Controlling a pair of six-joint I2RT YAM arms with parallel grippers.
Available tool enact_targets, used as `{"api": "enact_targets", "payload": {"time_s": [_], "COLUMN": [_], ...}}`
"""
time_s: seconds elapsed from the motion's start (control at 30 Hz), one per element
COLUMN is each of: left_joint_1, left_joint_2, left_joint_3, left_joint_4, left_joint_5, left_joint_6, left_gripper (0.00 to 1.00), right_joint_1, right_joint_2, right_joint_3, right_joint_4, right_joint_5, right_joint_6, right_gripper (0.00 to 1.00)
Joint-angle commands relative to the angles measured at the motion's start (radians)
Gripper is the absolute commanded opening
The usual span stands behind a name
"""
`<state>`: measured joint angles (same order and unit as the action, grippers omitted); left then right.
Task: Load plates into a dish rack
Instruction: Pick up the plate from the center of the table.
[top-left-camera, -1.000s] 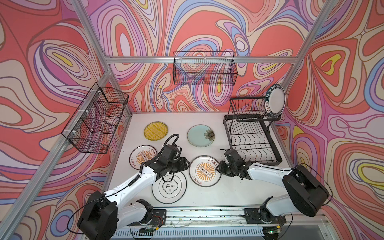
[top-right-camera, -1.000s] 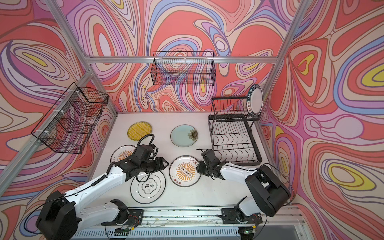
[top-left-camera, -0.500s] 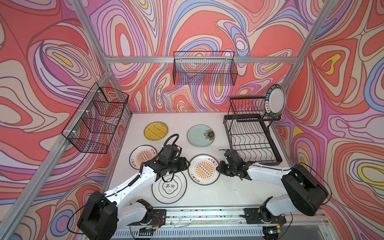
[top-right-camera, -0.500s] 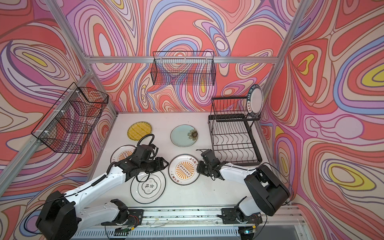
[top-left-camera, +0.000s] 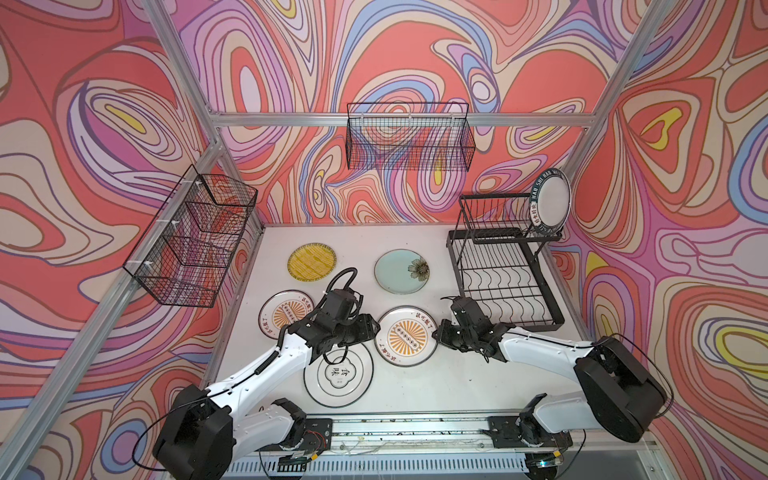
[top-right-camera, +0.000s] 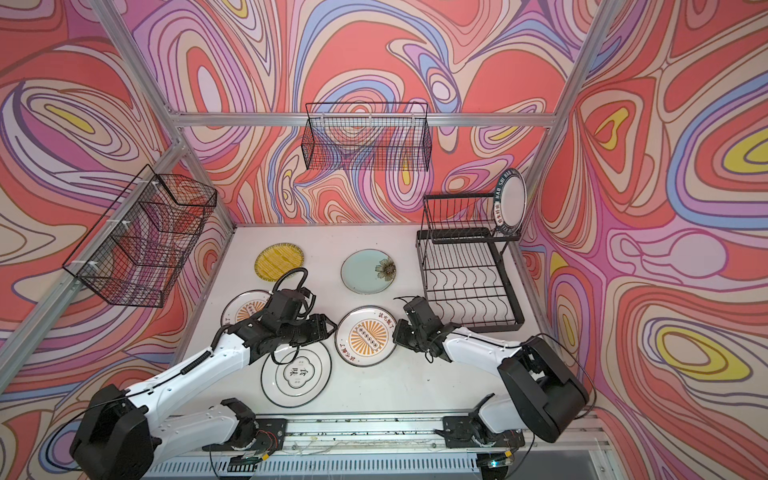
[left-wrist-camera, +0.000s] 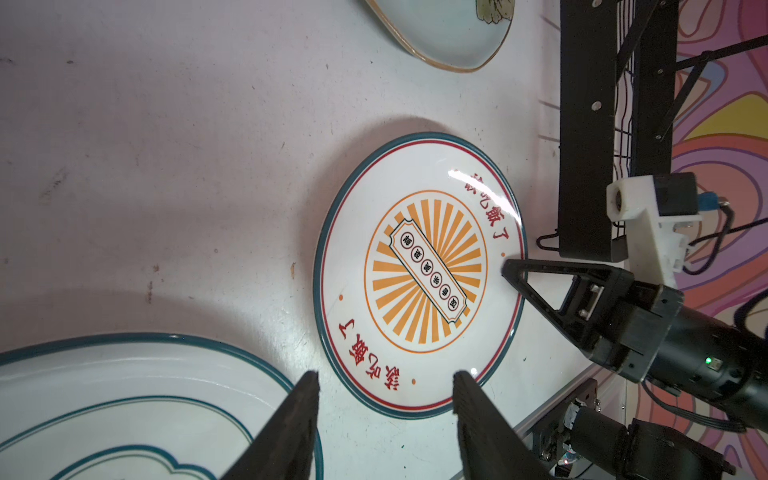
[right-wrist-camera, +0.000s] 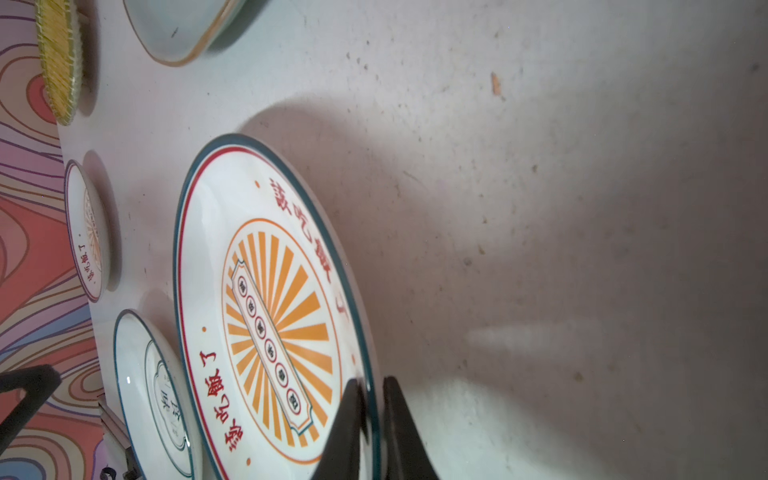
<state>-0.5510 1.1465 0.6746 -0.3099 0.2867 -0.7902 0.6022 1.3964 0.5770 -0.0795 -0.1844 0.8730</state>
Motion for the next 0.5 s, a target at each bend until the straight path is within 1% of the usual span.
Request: {"api": "enact_targets", "payload": {"time_s": [0.0,0.47], "left_joint_1": [-0.004,-0.004], "left_joint_2": [-0.013,0.039], "left_joint_3": [0.002,-0.007], "left_joint_4": [-0.018,0.009], "left_joint_5": [-0.019,-0.001], "left_joint_6": [-0.009,-0.008], "left_gripper": [0.55,0.56], "right_joint_1": [0.001,0.001], "right_joint_2": [-0.013,-0.104], "right_joint_3": [0.016,0.037], "right_joint_4": [-0.074,-0.075], "right_joint_5": [0.020,-0.010], "right_joint_6": [-0.002,0.020], "right_gripper": [0.00,0.00]}}
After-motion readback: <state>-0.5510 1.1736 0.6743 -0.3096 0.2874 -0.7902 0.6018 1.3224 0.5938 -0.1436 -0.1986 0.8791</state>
